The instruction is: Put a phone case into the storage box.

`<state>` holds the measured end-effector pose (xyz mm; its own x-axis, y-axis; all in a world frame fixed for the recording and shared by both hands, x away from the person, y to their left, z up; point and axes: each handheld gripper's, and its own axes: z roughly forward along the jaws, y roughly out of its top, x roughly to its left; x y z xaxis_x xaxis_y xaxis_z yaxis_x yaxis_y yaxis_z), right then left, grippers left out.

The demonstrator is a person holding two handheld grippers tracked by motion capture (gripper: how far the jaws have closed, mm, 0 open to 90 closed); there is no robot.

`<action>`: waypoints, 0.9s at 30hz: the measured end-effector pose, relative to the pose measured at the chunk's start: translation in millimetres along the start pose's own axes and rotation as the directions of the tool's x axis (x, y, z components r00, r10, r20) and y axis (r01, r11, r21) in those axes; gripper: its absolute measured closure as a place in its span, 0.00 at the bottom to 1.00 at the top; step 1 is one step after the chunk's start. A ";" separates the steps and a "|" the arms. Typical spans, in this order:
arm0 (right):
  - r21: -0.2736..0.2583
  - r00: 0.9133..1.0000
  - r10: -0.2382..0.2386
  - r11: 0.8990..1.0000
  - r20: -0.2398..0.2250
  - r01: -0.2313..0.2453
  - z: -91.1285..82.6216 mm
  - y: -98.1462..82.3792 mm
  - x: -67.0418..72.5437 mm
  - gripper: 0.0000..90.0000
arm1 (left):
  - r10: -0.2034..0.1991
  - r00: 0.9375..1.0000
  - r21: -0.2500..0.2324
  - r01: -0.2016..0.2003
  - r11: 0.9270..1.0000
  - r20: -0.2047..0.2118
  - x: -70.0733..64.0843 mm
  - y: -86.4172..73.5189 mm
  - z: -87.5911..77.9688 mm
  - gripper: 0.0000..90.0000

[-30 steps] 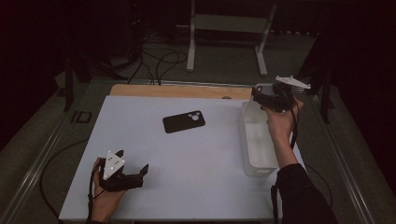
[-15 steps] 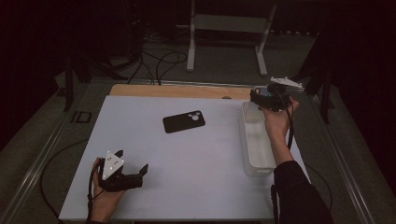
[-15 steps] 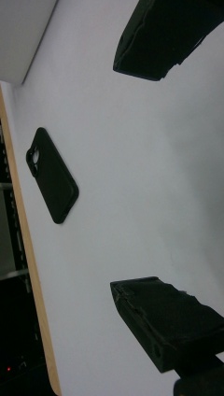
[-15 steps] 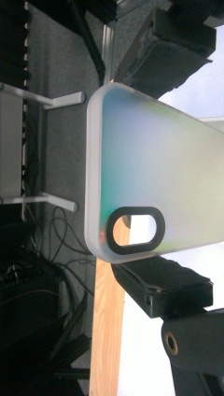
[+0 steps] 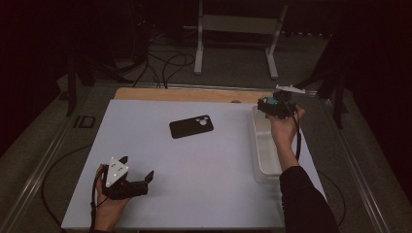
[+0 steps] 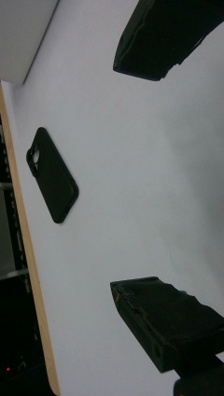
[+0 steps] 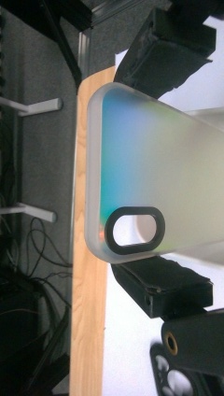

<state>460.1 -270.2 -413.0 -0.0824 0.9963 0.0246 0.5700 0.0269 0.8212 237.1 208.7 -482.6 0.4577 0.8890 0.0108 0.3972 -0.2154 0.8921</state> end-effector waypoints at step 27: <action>0.052 0.999 -0.019 0.998 0.039 0.017 28.0 -7.9 6.6 0.18 | -0.006 1.000 0.001 0.006 1.000 0.003 0.4 -0.7 -0.7 0.00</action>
<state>478.0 -261.5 -435.3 -0.0617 0.9980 -0.0134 0.6104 0.0484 0.7906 236.4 209.5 -482.9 0.4575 0.8892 0.0045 0.4008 -0.2108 0.8916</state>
